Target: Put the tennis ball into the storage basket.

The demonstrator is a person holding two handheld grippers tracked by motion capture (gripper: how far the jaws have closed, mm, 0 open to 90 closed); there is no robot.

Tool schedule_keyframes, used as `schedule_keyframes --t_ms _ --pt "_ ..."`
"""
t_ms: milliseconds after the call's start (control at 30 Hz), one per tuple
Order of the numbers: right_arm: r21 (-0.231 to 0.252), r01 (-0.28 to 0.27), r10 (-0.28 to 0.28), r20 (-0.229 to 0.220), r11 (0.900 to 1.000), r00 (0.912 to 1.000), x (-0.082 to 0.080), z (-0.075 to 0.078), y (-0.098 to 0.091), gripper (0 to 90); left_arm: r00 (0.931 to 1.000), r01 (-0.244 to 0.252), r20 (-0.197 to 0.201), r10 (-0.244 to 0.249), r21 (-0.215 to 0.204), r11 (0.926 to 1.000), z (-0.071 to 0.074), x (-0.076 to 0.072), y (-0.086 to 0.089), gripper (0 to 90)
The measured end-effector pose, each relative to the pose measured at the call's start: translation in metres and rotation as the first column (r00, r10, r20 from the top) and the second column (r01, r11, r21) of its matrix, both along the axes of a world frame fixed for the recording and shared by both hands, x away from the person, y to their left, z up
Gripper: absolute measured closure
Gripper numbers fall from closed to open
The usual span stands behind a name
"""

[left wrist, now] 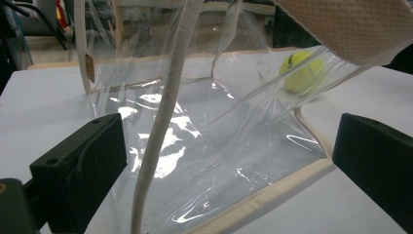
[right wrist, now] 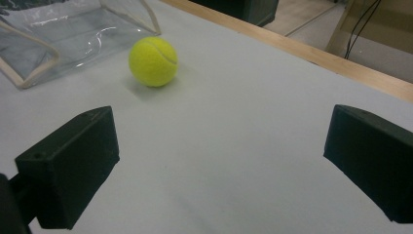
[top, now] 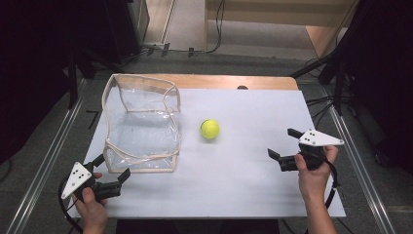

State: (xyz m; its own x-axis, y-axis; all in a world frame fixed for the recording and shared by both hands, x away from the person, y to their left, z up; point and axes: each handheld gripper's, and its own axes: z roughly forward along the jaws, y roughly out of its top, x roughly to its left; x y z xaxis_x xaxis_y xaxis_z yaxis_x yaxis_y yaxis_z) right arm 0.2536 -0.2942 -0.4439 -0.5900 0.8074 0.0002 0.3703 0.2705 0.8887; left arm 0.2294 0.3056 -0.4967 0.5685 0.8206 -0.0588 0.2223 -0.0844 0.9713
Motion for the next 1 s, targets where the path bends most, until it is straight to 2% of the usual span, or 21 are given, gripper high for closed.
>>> schedule_keyframes --t_ms 633,1000 --pt "-0.056 -0.071 0.067 -0.075 0.9959 0.995 0.032 0.013 0.026 0.0 1.0 0.002 -0.001 -0.002 0.0 1.0 0.0 0.0 0.0 0.0" --pt "-0.08 -0.085 0.079 -0.071 0.9931 0.9943 0.043 0.018 0.04 0.0 1.0 0.004 0.0 -0.004 0.0 1.0 0.0 0.0 0.0 0.0"
